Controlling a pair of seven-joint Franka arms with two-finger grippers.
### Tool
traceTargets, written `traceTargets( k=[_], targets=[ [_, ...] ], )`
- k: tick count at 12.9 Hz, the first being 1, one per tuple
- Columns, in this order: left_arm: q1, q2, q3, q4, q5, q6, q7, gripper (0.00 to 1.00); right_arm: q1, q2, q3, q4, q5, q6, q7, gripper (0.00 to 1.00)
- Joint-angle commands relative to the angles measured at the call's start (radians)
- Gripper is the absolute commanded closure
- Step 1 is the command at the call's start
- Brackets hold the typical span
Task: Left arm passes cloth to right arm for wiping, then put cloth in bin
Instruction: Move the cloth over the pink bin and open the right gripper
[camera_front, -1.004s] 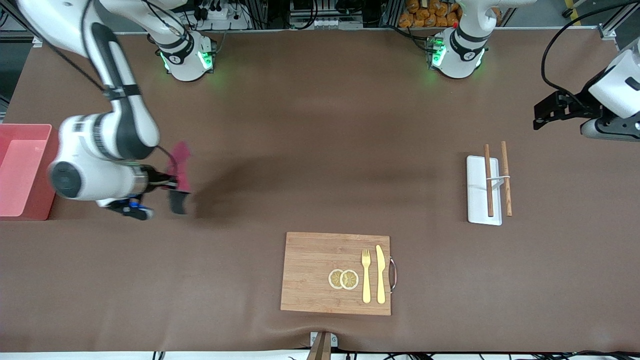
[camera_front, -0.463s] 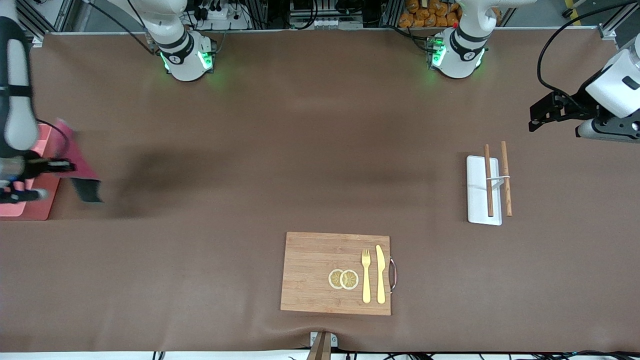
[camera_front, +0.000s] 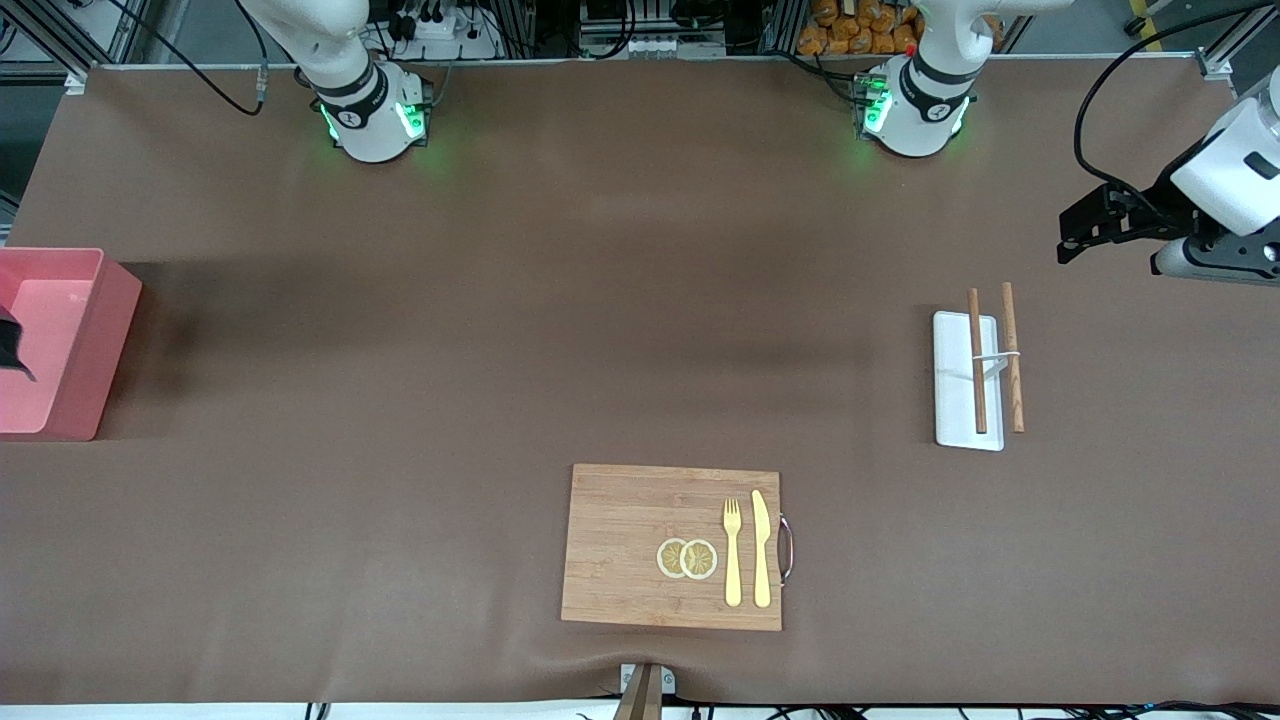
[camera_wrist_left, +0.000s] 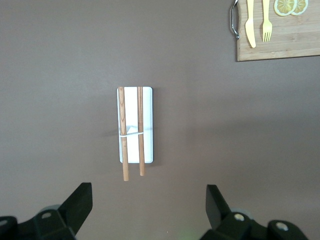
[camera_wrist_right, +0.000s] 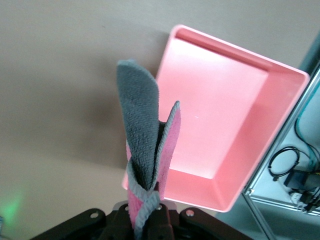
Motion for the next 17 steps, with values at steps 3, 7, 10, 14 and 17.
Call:
traceTargets(
  k=[3, 7, 10, 14, 17],
  targets=[
    [-0.002, 0.003, 0.000, 0.011, -0.012, 0.004, -0.010, 0.00, -0.124, 0.278, 0.025, 0.140, -0.007, 0.202, -0.063, 1.00],
    [-0.001, 0.003, 0.000, 0.011, -0.014, 0.018, -0.010, 0.00, -0.137, 0.352, 0.028, 0.134, 0.011, 0.292, -0.083, 0.00],
    [-0.001, 0.003, 0.000, 0.011, -0.014, 0.018, -0.010, 0.00, -0.132, 0.348, 0.028, 0.135, 0.053, 0.290, -0.090, 0.00],
    [-0.002, 0.003, 0.000, 0.011, -0.014, 0.018, -0.010, 0.00, -0.111, 0.316, 0.068, 0.144, 0.051, 0.258, -0.086, 0.00],
    [-0.001, 0.003, 0.000, 0.011, -0.014, 0.018, -0.010, 0.00, -0.004, 0.239, 0.076, 0.176, 0.044, 0.116, -0.077, 0.00]
  ],
)
